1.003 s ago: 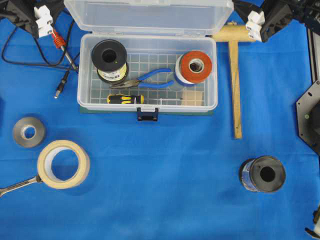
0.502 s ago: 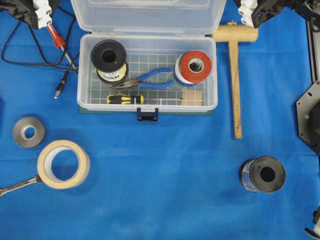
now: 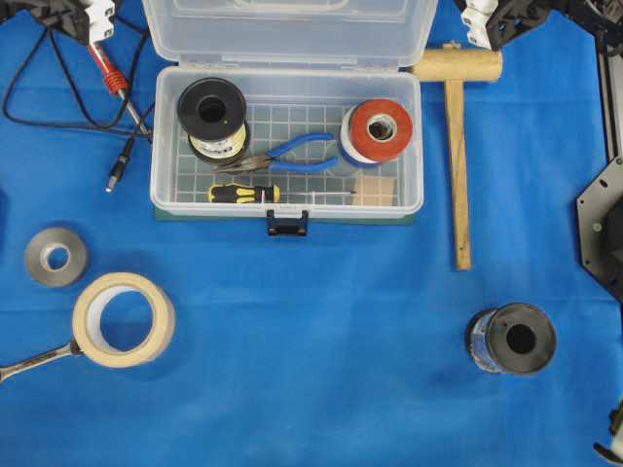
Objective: Open the tool box with both arms.
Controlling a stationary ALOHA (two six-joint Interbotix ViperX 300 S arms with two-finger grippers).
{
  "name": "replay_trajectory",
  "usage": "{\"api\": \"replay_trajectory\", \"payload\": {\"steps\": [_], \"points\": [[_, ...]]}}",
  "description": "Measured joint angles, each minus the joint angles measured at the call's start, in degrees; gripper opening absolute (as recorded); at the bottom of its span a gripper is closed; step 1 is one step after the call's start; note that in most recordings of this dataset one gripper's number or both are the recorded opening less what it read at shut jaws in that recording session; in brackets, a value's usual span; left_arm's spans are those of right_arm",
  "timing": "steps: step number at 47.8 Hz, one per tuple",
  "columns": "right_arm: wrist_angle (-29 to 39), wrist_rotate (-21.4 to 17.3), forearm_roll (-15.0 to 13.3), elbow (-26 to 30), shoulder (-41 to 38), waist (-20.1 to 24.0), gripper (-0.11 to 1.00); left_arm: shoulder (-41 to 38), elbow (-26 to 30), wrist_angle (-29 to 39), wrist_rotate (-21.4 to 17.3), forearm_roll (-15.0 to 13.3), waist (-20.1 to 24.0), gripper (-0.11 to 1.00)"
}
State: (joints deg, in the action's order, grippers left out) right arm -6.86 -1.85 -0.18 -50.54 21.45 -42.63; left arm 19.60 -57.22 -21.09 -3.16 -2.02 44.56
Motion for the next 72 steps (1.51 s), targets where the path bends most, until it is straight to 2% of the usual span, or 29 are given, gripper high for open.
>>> {"api": "replay_trajectory", "payload": {"steps": [29, 45, 59, 67, 72], "points": [[0.7, 0.0, -0.1, -0.4, 0.3, -1.0, 0.85, 0.4, -0.2, 0.6, 0.0, 0.0, 0.8, 0.93], [5.1, 0.1, -0.1, -5.2, 8.2, -4.6, 0.85, 8.3, -6.2, 1.2, 0.0, 0.0, 4.1, 0.93], [7.3, -0.4, -0.1, -7.5, 13.9, -5.0, 0.85, 13.5, -8.7, 1.8, 0.1, 0.0, 4.3, 0.93], [7.3, -0.7, 0.4, -7.5, 13.8, -4.5, 0.85, 13.6, -8.8, 2.5, 0.5, 0.0, 1.9, 0.93], [7.8, -0.9, 0.6, -7.6, 14.1, -1.1, 0.85, 14.2, -9.1, 3.6, 0.7, 0.0, -2.0, 0.93]]}}
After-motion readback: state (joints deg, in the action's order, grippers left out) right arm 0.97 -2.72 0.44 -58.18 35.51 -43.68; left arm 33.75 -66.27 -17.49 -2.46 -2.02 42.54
